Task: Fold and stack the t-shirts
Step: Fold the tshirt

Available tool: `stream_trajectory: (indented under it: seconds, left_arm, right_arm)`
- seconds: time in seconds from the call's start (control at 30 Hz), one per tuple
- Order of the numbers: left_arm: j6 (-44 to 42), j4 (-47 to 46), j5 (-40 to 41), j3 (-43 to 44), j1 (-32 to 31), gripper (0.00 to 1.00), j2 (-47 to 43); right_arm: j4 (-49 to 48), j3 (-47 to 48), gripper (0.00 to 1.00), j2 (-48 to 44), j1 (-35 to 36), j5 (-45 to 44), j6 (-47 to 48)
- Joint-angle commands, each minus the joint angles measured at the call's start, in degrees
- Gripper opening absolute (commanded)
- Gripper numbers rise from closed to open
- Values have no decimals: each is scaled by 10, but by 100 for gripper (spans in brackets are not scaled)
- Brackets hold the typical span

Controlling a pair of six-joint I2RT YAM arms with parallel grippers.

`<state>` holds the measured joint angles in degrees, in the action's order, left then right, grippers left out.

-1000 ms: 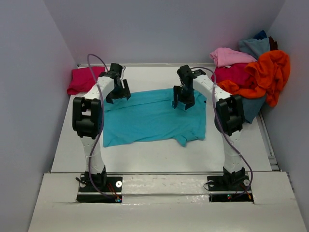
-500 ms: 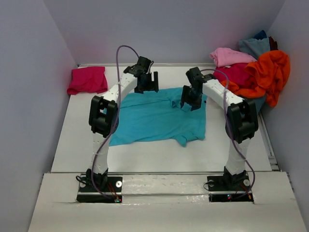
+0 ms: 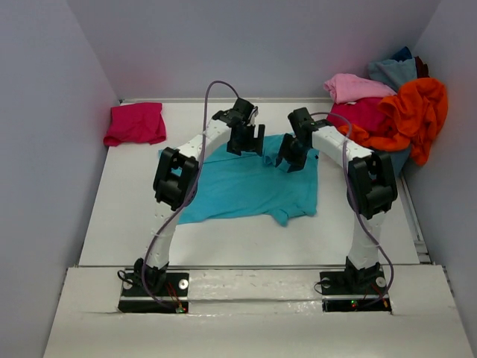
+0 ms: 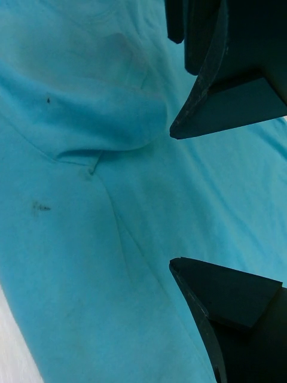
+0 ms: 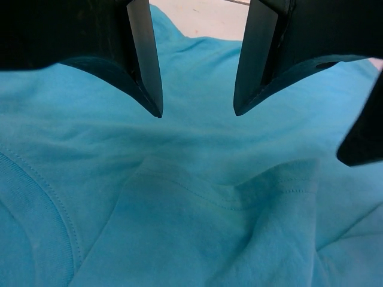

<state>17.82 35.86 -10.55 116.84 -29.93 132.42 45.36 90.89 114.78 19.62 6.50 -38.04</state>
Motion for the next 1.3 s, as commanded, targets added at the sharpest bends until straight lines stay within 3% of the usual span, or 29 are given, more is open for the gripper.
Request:
stream_trajectory:
  seconds: [0.0,0.53,1.27]
  left_arm:
    - [-22,6,-11,26,-6,92,-10]
    - [-32,4,-11,10,-6,92,-23]
    - [-38,3,3,-16,-6,92,-46]
  right_arm:
    - [-47,-21,56,-8,-8,2,-26]
    - [-81,-77,51,-27,-24,-9,-36]
    - [-70,1,46,17,-41,-18,-15]
